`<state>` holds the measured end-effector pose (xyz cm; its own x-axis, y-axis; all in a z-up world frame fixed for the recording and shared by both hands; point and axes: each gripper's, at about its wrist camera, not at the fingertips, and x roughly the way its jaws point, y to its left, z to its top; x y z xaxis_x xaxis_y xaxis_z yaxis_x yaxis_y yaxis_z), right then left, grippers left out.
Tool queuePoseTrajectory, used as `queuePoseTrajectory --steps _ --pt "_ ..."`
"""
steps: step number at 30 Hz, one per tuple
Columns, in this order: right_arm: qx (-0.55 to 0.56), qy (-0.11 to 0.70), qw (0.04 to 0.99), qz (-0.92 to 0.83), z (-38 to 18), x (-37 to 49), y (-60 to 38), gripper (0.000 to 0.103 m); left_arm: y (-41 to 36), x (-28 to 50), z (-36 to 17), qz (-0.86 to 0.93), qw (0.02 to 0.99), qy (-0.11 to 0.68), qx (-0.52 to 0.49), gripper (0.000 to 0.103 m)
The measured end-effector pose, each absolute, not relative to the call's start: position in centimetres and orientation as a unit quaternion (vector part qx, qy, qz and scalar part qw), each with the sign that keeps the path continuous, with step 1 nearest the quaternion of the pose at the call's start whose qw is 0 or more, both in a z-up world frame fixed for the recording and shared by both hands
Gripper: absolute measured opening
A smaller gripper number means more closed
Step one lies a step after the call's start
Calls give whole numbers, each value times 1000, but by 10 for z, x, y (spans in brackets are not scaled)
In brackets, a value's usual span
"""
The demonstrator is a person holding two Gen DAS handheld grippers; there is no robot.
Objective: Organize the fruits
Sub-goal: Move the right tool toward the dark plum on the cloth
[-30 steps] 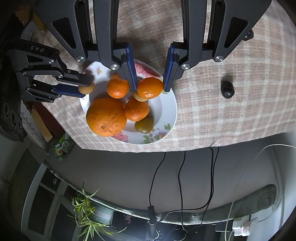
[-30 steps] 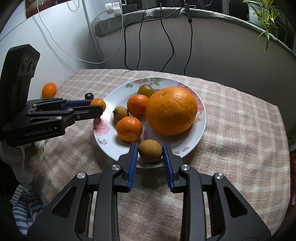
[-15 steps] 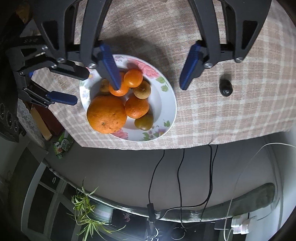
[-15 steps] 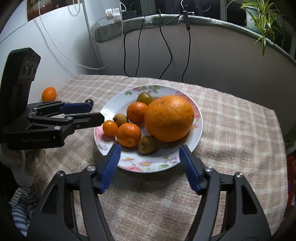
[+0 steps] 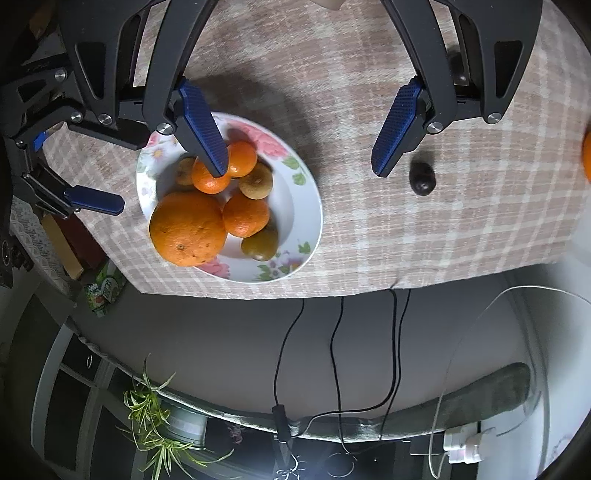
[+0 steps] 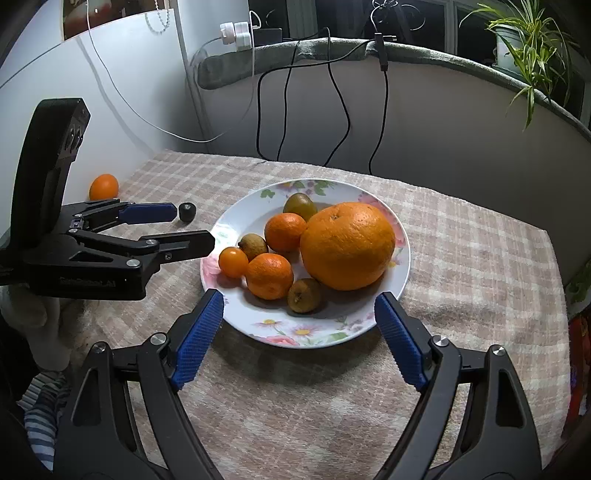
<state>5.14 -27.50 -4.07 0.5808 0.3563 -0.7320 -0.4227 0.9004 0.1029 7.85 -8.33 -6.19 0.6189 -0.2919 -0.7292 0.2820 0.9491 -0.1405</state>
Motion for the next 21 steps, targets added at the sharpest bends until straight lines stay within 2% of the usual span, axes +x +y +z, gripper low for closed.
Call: queuePoseTrajectory --steps 21 --pt "-54 388 889 236 -24 52 -245 87 -46 62 -52 -133 914 383 -17 80"
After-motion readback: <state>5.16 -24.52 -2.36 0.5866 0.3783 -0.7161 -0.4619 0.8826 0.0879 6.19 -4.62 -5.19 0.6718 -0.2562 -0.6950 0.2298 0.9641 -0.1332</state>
